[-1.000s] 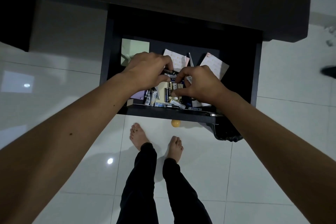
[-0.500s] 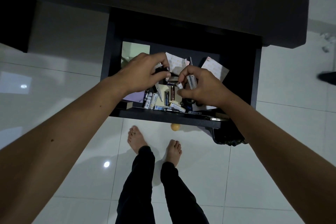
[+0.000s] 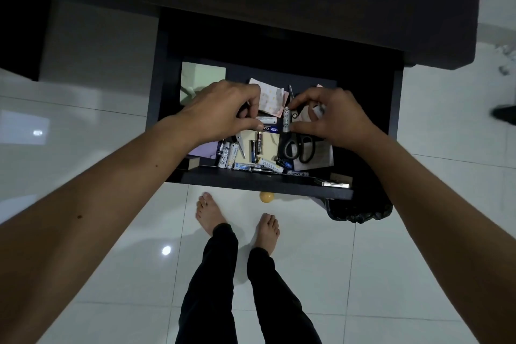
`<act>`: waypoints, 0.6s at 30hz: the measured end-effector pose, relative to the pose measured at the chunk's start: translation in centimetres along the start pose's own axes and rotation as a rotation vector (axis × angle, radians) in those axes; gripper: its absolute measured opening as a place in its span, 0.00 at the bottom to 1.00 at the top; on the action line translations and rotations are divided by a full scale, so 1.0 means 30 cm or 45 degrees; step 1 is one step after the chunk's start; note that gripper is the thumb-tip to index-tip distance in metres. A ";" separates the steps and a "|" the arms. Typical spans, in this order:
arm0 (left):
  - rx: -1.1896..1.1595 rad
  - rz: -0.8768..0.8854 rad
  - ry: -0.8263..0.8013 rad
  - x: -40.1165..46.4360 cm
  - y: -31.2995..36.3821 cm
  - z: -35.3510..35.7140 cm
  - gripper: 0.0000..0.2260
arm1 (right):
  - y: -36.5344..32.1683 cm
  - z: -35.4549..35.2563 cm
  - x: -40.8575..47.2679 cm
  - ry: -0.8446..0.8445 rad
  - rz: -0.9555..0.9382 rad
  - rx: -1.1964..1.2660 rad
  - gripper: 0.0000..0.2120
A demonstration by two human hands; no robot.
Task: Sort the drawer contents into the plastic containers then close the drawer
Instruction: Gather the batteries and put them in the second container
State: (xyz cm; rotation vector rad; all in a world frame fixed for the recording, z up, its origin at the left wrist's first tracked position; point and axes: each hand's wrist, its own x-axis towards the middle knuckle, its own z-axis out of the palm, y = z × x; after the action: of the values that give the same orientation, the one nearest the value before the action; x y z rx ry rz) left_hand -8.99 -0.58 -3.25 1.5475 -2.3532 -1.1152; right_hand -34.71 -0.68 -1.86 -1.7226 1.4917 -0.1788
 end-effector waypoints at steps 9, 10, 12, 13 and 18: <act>0.253 -0.001 -0.017 0.018 0.002 0.019 0.16 | 0.000 0.014 0.024 -0.060 -0.038 -0.203 0.24; 0.257 -0.001 -0.017 0.018 0.001 0.019 0.17 | 0.002 0.016 0.025 -0.061 -0.030 -0.214 0.24; 0.273 0.010 -0.027 0.018 0.003 0.020 0.19 | 0.003 0.018 0.030 -0.058 -0.010 -0.241 0.25; 0.289 0.019 -0.033 0.018 0.006 0.022 0.20 | 0.002 0.017 0.031 -0.061 0.004 -0.258 0.25; 0.298 0.006 -0.012 0.024 0.008 0.022 0.16 | 0.008 0.014 0.029 -0.075 -0.013 -0.237 0.18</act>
State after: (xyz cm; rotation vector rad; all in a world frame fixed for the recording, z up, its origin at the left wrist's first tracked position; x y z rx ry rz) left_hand -9.81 -0.79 -3.77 1.6069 -2.5703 -0.8734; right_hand -34.40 -1.22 -2.64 -1.8659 1.4957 0.0060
